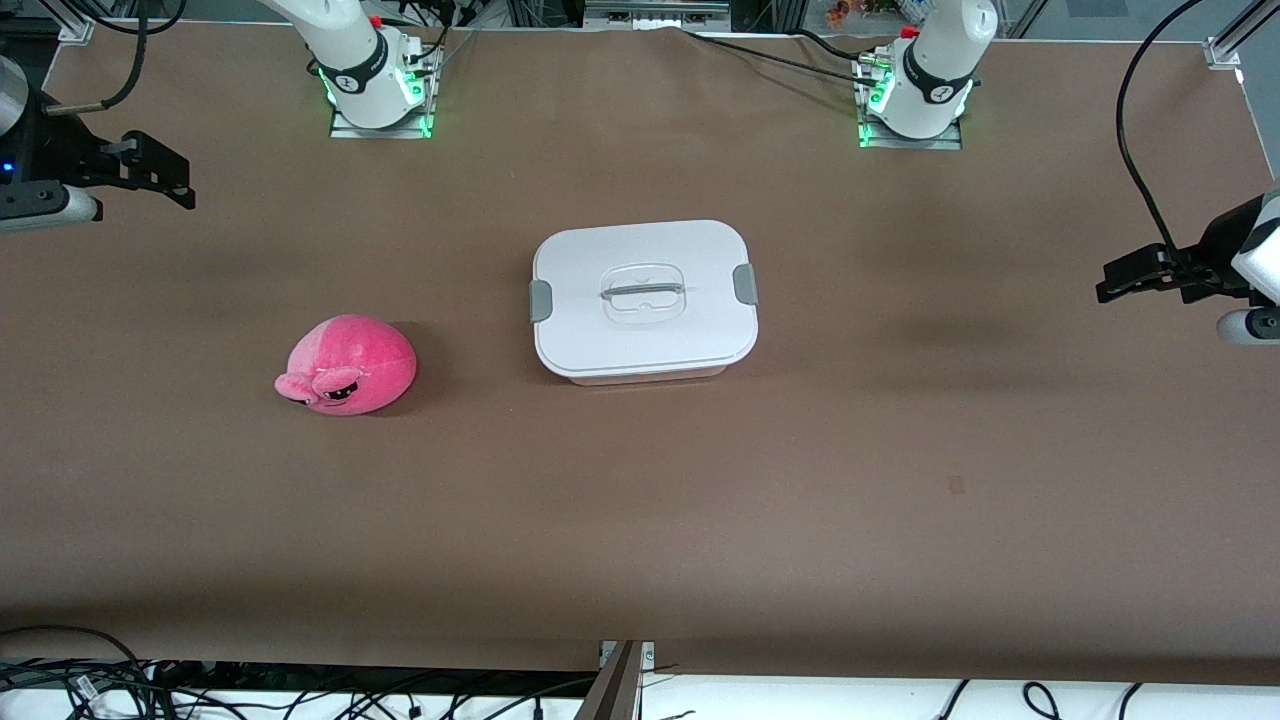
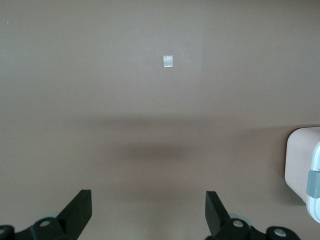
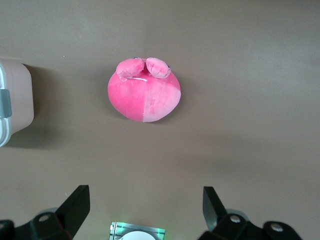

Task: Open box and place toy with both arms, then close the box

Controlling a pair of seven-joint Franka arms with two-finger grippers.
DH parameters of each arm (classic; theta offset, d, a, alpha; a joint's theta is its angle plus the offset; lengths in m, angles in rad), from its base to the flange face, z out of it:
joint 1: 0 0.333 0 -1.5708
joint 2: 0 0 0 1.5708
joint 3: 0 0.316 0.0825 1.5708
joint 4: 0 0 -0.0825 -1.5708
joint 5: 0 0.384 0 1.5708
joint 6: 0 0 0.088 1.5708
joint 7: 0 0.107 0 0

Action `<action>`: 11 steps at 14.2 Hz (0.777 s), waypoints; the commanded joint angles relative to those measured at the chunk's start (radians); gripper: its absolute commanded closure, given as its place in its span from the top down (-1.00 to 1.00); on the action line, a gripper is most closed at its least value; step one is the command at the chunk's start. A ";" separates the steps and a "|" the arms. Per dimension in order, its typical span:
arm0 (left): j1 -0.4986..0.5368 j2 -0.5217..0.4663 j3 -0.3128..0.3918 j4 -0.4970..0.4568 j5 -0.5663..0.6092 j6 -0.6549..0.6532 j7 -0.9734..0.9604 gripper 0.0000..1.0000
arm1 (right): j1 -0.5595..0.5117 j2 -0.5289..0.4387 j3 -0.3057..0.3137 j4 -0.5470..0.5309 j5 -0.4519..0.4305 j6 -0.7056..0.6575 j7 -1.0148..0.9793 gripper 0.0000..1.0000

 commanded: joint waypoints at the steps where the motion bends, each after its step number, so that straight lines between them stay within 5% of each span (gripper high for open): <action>1: -0.003 0.015 0.000 0.033 -0.002 -0.012 -0.004 1.00 | -0.012 0.003 0.018 0.007 -0.017 0.004 0.004 1.00; 11: -0.042 0.025 -0.018 0.033 -0.014 -0.021 -0.007 1.00 | -0.013 0.011 0.018 0.001 -0.016 0.006 0.001 1.00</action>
